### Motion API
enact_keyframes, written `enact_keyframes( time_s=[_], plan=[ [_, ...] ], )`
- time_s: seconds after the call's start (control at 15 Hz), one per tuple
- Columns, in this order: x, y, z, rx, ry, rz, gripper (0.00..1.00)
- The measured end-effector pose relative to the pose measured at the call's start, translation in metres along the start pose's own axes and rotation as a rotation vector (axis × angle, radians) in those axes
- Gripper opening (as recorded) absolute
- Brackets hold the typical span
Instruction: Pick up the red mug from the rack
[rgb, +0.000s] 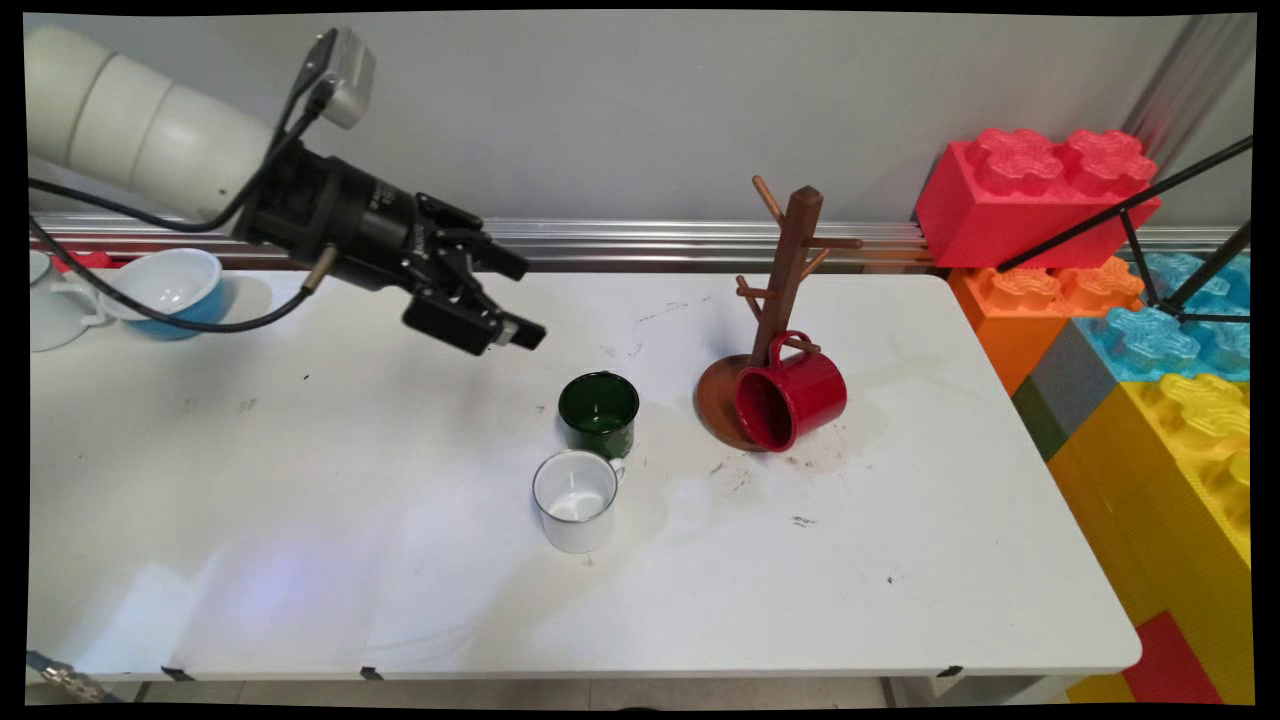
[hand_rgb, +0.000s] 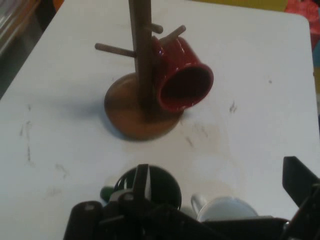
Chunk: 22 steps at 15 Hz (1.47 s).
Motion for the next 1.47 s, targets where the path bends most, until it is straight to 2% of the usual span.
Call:
enact_keyframes(
  time_s=[0.27, 0.87, 1.13, 1.47],
  plan=[
    [0.006, 0.008, 0.026, -0.006, 0.020, -0.067, 1.00],
    [0.023, 0.031, 0.098, -0.043, 0.021, -0.251, 1.00],
    [0.023, 0.037, 0.121, -0.042, 0.005, -0.304, 1.00],
    [0.025, 0.046, 0.157, -0.014, -0.037, -0.355, 1.00]
  ],
)
